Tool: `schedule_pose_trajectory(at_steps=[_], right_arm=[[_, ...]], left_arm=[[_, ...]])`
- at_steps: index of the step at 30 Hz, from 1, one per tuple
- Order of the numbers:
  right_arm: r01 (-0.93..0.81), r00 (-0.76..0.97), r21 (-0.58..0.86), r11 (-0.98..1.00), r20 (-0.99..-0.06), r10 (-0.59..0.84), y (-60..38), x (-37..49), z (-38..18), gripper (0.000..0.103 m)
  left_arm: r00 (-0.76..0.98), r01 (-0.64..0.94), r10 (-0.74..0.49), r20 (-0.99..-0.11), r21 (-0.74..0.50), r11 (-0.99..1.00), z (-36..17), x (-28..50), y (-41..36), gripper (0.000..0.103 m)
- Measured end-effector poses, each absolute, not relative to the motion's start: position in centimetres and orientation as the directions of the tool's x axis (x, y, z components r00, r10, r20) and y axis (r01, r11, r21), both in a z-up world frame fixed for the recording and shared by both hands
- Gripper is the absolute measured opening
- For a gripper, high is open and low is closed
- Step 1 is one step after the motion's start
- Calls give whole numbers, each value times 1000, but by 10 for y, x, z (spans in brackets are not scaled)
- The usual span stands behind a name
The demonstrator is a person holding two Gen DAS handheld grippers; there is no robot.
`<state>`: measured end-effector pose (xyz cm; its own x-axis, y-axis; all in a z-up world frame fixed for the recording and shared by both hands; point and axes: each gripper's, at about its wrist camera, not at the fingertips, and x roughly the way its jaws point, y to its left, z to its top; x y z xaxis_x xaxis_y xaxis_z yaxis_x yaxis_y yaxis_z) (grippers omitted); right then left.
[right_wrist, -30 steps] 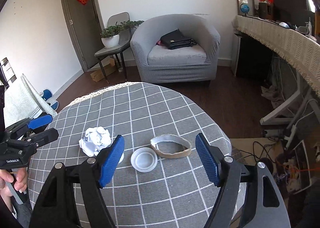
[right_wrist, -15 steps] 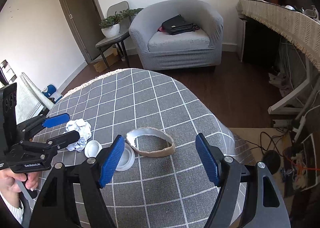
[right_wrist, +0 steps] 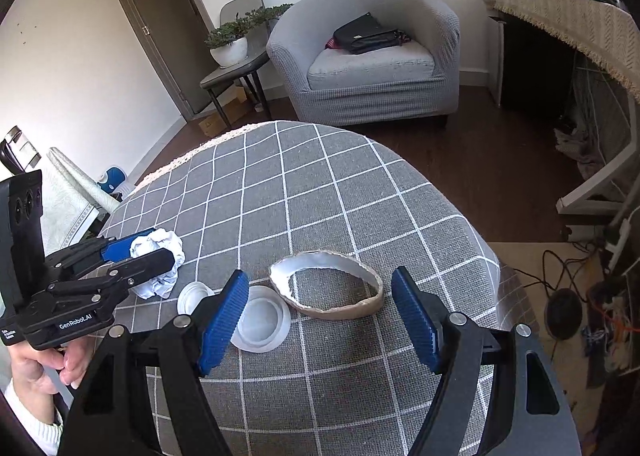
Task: Collect trash
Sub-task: 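Grasp a crumpled paper ball with the left gripper while the right gripper grasps the brown tape ring, then carry the paper ball and tape ring over the teal trash bin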
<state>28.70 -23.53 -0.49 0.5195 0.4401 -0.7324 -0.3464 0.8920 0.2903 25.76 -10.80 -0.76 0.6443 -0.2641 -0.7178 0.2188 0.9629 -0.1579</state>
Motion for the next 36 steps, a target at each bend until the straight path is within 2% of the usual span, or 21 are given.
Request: schedule_pose_trajectory(at_steps=[6,9,13,21,36], right_arm=[[-328,524,275,904,-743,416,-228,291,-6,75],[-319,534,215,923,-763,363,-220,294,-6,64],[-313,543,192,930,-767,341,-217,292,-7,61],[-288,580,207,935,-739,342,-215,282,4,61],[-356,575,238,903,-706,413,-167,252,19,61]], left_arm=[[653,220,-266,-709,-159,963,-4,253,-105,49],[650,223,-268,-711,-159,962,-4,250,-103,49],[647,229,-273,-712,-160,960,-4,245,-100,49],[674,228,-268,-688,-151,962,4,225,-85,49],[694,187,-226,-683,-133,973,9,185,-45,49]])
